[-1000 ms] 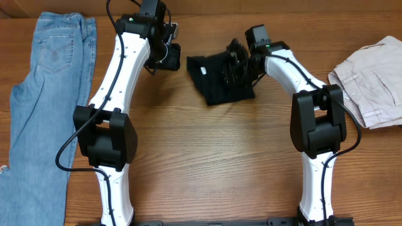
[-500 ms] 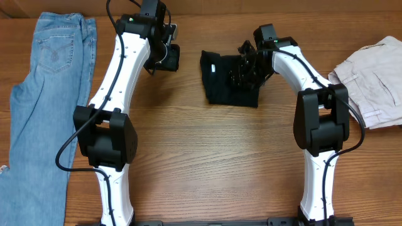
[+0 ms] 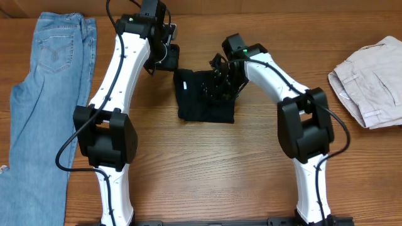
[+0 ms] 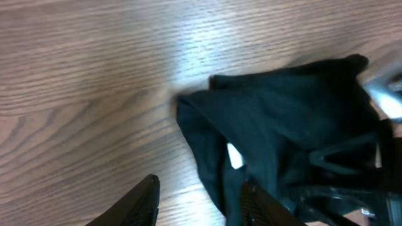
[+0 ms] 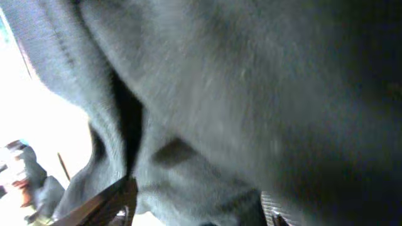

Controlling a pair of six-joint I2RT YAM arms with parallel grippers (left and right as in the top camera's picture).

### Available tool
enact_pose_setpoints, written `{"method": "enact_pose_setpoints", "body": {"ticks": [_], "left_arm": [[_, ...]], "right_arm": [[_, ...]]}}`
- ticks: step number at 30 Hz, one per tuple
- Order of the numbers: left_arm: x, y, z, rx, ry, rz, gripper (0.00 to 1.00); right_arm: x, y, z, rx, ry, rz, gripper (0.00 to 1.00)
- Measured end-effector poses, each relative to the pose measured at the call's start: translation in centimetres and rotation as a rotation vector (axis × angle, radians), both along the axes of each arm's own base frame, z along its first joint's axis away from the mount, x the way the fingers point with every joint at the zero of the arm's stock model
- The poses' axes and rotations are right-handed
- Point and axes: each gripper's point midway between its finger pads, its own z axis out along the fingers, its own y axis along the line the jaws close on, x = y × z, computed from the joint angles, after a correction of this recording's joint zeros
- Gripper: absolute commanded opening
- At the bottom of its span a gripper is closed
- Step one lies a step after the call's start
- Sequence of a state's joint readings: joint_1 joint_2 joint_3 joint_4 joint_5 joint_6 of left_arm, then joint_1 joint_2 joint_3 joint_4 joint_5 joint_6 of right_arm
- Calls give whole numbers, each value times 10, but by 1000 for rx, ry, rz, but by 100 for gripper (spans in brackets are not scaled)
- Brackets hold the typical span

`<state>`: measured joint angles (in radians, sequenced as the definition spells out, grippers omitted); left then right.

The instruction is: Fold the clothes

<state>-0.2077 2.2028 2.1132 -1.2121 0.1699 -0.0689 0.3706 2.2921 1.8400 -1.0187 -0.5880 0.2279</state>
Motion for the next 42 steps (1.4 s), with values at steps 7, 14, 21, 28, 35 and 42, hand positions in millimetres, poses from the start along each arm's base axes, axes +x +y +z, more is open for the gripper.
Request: {"method": "enact_pose_setpoints", "body": {"ticks": [7, 14, 21, 28, 35, 42], "left_arm": [[-14, -23, 4, -136, 65, -28, 41], [2, -59, 11, -192, -47, -125, 37], [4, -117, -16, -275, -156, -294, 38], [0, -123, -64, -358, -175, -297, 43], [10, -128, -78, -420, -236, -234, 50], [9, -135, -61, -486, -192, -206, 44]], "right_arm": [[40, -51, 85, -73, -293, -69, 71], [55, -121, 122, -228, -402, -171, 67], [56, -194, 111, -367, -337, -299, 67], [54, -223, 110, -408, -317, -339, 67], [49, -220, 110, -411, -303, -326, 67], [45, -220, 108, -415, -291, -314, 68]]}}
